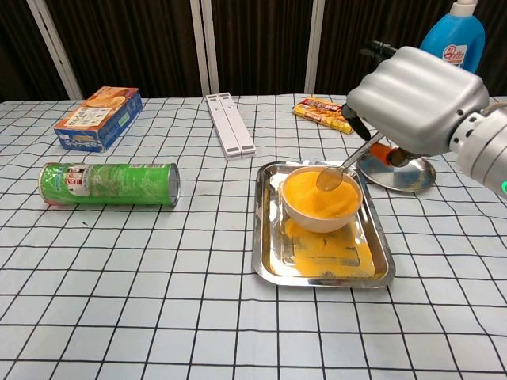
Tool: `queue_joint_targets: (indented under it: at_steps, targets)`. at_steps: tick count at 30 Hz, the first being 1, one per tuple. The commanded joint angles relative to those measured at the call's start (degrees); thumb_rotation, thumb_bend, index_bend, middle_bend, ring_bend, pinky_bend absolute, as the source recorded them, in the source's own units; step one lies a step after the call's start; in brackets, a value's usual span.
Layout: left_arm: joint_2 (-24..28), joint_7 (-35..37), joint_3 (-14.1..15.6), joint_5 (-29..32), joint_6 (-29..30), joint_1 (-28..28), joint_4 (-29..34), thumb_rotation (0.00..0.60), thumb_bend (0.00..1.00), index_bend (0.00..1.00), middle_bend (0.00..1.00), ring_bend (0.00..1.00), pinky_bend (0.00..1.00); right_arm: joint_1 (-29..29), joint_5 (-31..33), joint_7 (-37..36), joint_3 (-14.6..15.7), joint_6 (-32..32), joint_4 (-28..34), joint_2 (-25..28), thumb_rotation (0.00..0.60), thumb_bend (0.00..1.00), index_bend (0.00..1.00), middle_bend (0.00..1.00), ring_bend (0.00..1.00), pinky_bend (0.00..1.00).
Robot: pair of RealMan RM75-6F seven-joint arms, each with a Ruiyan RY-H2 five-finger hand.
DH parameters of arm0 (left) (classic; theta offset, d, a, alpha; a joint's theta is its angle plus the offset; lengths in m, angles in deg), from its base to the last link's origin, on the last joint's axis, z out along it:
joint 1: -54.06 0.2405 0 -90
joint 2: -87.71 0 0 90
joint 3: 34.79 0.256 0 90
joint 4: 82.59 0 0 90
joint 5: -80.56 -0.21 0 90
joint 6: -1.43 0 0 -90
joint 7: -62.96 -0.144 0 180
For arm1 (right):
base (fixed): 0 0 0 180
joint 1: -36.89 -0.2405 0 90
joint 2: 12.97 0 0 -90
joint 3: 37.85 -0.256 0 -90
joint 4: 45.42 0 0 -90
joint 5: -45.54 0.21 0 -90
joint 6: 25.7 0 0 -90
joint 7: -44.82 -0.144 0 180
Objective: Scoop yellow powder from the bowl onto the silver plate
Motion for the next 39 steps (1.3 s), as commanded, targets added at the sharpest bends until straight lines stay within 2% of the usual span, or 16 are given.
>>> queue_joint_targets:
  at_steps: [1,13,17,26,39]
  targets:
    - [0.0,0.1,0.0,0.0,0.1,0.0,0.0,0.600,0.00,0.00,0.00,0.00,0.00,-0.2,-0.3,0.6,-0.1,0.1,-1.1,-0.4,0.600,0.61,0.66,0.64,0.34,0.00]
    - [0.0,0.0,0.1,0.0,-0.2,-0.1,-0.1,0.600,0.00,0.00,0.00,0.00,0.00,0.1,-1.0,-0.6,-0.1,0.7,-6.8,-2.2,0.600,0.61,0.66,0.64,0.34,0.00]
    - [0.1,0.1,0.1,0.0,-0.5,-0.2,0.1,0.600,0.00,0.00,0.00,0.00,0.00,0.6,-1.5,-1.2,0.9,0.4,-7.8,-2.6,0.600,0.61,0.66,0.64,0.34,0.00]
    - [0.1,0.0,0.2,-0.2,-0.3,-0.1,0.1,0.600,0.00,0.00,0.00,0.00,0.00,1.1,-2.4,-2.2,1.9,-0.3,-4.8,-3.5,0.600,0.61,0.67,0.65,0.34,0.00]
    - [0.1,0.2,0.2,-0.2,-0.2,-0.1,0.0,0.600,0.00,0.00,0.00,0.00,0.00,1.0,-3.6,-1.3,0.6,0.1,-3.0,-3.3,0.600,0.61,0.67,0.65,0.34,0.00]
